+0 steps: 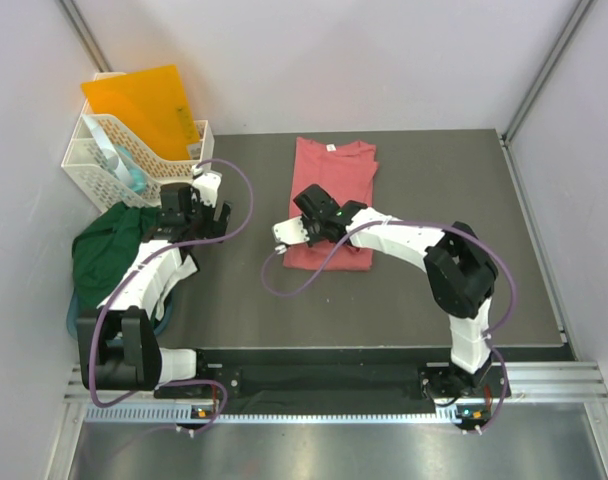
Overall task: Fold and stack the t-shirts
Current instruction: Fold the folded rectangular tshirt in 1/3 of the way
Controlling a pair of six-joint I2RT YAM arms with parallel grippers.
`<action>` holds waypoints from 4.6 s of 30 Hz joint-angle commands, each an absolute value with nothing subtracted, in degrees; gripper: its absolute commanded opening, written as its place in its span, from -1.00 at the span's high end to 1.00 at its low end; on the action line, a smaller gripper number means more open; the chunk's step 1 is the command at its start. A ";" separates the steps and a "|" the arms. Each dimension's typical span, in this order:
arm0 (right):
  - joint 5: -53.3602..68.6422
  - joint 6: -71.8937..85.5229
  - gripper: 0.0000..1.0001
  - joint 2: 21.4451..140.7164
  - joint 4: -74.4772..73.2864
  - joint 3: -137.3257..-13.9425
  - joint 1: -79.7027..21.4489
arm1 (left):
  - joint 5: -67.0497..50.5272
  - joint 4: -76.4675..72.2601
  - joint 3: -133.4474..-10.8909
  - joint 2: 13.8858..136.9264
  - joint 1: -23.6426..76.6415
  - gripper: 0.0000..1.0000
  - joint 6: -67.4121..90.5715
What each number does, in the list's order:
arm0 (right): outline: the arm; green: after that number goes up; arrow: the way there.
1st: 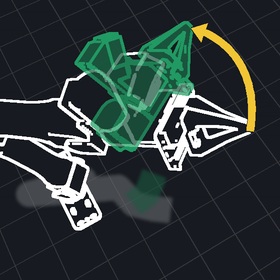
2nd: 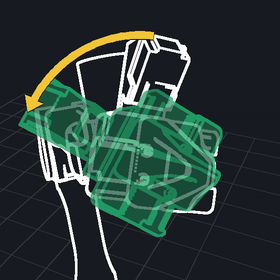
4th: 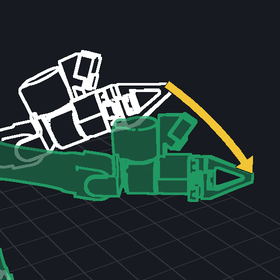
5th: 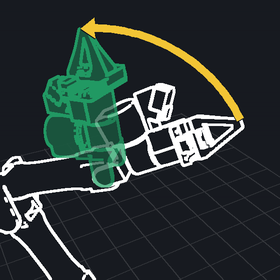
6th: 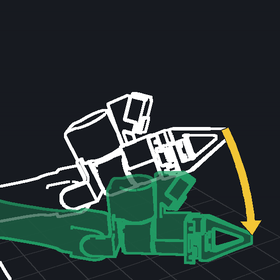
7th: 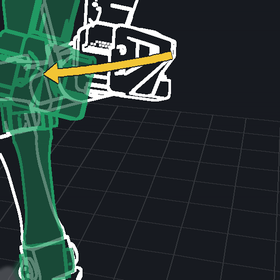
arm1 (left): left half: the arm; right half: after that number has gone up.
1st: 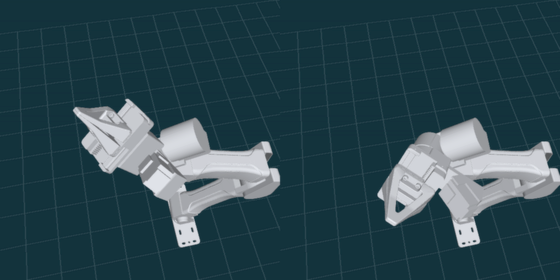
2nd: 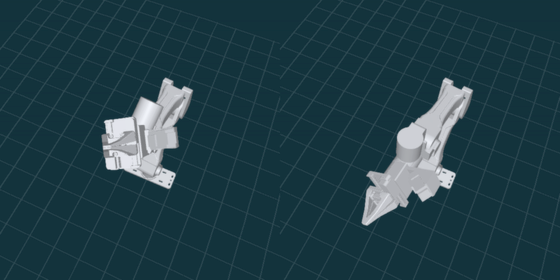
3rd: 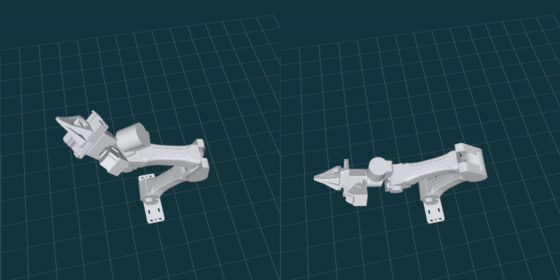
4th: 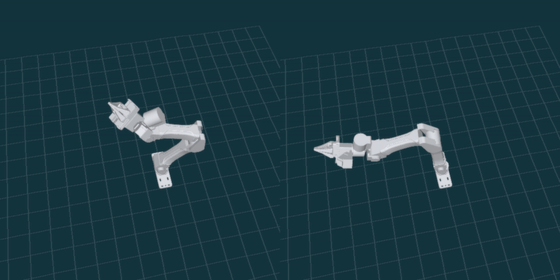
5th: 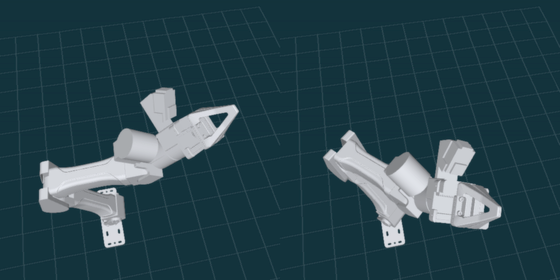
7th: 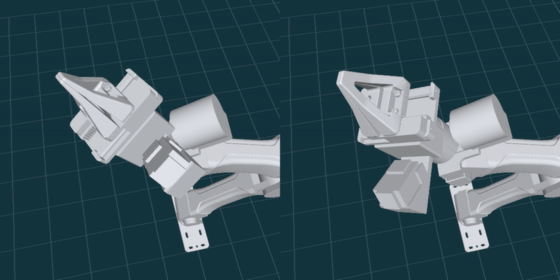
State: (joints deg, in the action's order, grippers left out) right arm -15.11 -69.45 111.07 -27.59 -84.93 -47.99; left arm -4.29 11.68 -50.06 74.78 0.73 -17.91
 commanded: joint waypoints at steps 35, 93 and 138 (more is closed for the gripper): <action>-30.06 -73.39 -0.99 117.78 6.58 -84.90 -43.42 | -5.80 11.34 -51.59 75.67 0.35 -0.89 -15.38; 16.88 -40.25 -0.89 116.45 -38.94 -100.72 -26.45 | -20.39 16.08 -68.12 92.02 14.24 -0.88 -56.69; -7.38 -33.49 -0.99 114.44 -36.83 -110.91 -3.61 | -38.14 20.57 -71.19 103.09 23.82 -0.61 -69.34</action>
State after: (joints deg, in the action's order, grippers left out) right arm -9.37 -33.36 118.54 -33.32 -105.86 -4.60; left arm -35.20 21.37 -70.24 99.50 23.73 -66.08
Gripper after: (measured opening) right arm 0.996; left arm 0.821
